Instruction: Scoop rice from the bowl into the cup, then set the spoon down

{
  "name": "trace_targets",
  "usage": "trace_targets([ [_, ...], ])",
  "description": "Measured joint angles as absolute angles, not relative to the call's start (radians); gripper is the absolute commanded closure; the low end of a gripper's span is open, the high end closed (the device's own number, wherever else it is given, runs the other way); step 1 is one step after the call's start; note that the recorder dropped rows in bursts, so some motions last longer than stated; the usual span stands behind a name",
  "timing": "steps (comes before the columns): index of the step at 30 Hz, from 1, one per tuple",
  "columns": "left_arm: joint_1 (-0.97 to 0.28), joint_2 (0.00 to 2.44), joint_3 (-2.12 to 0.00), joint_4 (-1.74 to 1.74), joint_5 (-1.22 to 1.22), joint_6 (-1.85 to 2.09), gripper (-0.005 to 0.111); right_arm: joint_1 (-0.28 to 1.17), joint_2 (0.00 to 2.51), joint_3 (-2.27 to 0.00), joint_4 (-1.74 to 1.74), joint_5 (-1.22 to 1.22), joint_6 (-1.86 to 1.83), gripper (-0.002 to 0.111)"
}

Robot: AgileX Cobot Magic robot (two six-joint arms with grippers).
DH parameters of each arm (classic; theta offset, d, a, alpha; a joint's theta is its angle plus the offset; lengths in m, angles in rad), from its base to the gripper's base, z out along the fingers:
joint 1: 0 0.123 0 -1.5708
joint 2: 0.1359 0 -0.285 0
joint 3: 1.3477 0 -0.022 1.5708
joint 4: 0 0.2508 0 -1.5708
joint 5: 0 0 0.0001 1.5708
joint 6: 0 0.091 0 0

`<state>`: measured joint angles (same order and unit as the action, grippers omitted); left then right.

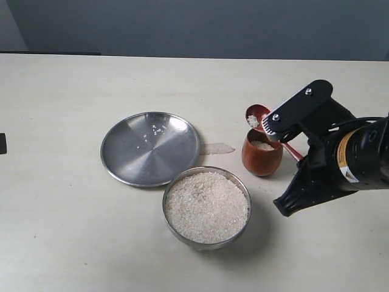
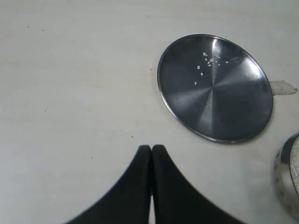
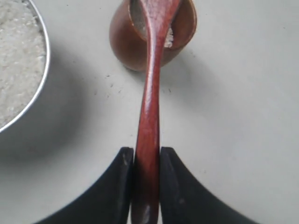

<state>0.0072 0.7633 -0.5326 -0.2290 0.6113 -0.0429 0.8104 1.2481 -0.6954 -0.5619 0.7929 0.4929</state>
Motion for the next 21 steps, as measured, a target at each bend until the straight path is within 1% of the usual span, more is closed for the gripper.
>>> trace_targets([
  [8, 0.007, 0.763, -0.533, -0.229, 0.611, -0.043, 0.106, 0.712, 1.248, -0.695, -0.572, 0.784, 0.411, 0.109],
  [21, 0.007, 0.763, -0.533, -0.229, 0.611, -0.043, 0.106, 0.703, 1.382, -0.695, -0.722, 0.806, 0.374, 0.109],
])
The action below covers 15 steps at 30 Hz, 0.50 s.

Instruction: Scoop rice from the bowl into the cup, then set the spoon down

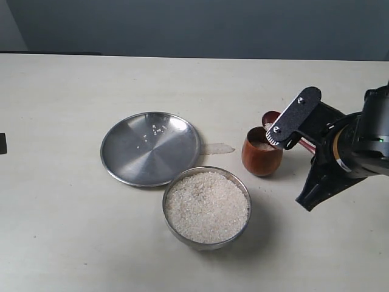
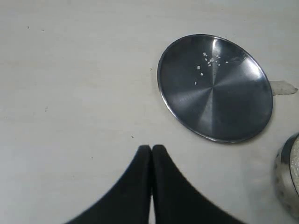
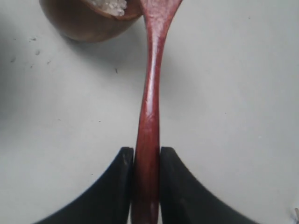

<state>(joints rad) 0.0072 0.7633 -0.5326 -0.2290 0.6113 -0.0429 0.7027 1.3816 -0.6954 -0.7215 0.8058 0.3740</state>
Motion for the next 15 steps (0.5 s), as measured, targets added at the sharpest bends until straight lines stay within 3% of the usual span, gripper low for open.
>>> trace_targets([
  [15, 0.007, 0.763, -0.533, -0.229, 0.611, -0.043, 0.106, 0.703, 1.382, -0.695, -0.777, 0.834, 0.378, 0.109],
])
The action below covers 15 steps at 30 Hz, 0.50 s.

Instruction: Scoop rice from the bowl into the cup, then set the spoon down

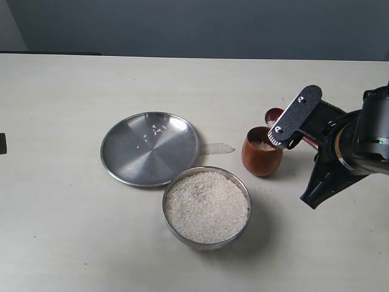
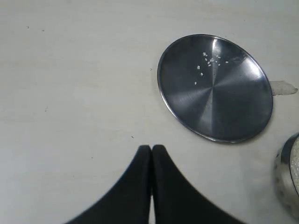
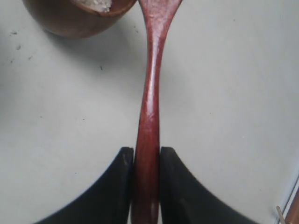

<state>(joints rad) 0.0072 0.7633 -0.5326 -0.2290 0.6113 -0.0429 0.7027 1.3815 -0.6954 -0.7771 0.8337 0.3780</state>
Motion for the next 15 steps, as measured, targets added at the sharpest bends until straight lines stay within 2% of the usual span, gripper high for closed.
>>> trace_targets([
  [15, 0.007, 0.763, -0.533, -0.229, 0.611, -0.043, 0.106, 0.703, 1.421, -0.695, -0.806, 0.867, 0.373, 0.109],
])
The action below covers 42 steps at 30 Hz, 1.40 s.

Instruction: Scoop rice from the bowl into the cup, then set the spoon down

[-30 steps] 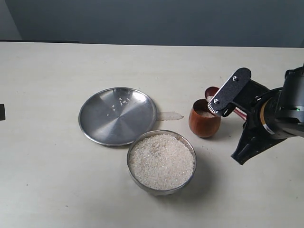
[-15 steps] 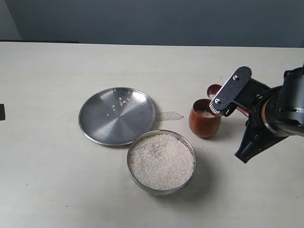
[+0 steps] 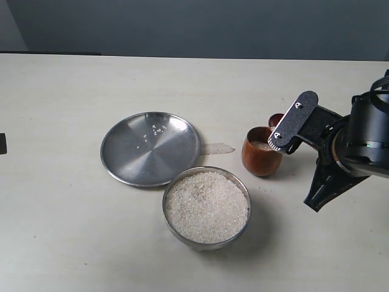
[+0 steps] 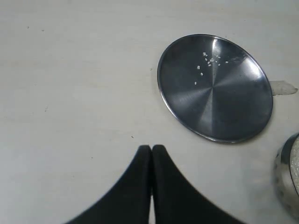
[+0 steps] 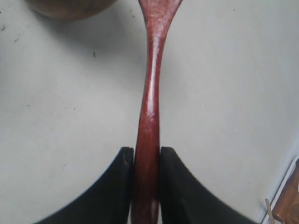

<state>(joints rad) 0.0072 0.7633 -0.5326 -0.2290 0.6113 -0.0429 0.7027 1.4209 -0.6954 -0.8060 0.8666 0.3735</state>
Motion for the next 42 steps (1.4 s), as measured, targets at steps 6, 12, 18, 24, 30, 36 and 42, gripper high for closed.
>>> trace_targets([
  [6, 0.007, 0.763, -0.533, -0.229, 0.611, -0.043, 0.106, 0.703, 1.421, -0.695, -0.806, 0.867, 0.373, 0.109],
  [12, 0.007, 0.763, -0.533, -0.229, 0.611, -0.043, 0.106, 0.762, 1.421, -0.695, -0.847, 0.913, 0.373, 0.109],
  [18, 0.007, 0.763, -0.533, -0.229, 0.611, -0.043, 0.106, 0.796, 1.421, -0.695, -0.888, 0.953, 0.373, 0.109],
  [24, 0.007, 0.763, -0.533, -0.229, 0.611, -0.043, 0.106, 0.796, 1.421, -0.695, -0.907, 0.977, 0.373, 0.109],
  [30, 0.007, 0.763, -0.533, -0.229, 0.611, -0.043, 0.106, 0.796, 1.421, -0.695, -0.912, 0.982, 0.369, 0.109],
  [36, 0.007, 0.763, -0.533, -0.229, 0.611, -0.043, 0.106, 0.816, 1.421, -0.695, -0.921, 1.000, 0.348, 0.109],
  [42, 0.007, 0.763, -0.533, -0.229, 0.611, -0.043, 0.106, 0.848, 1.421, -0.695, -0.925, 1.006, 0.333, 0.109],
])
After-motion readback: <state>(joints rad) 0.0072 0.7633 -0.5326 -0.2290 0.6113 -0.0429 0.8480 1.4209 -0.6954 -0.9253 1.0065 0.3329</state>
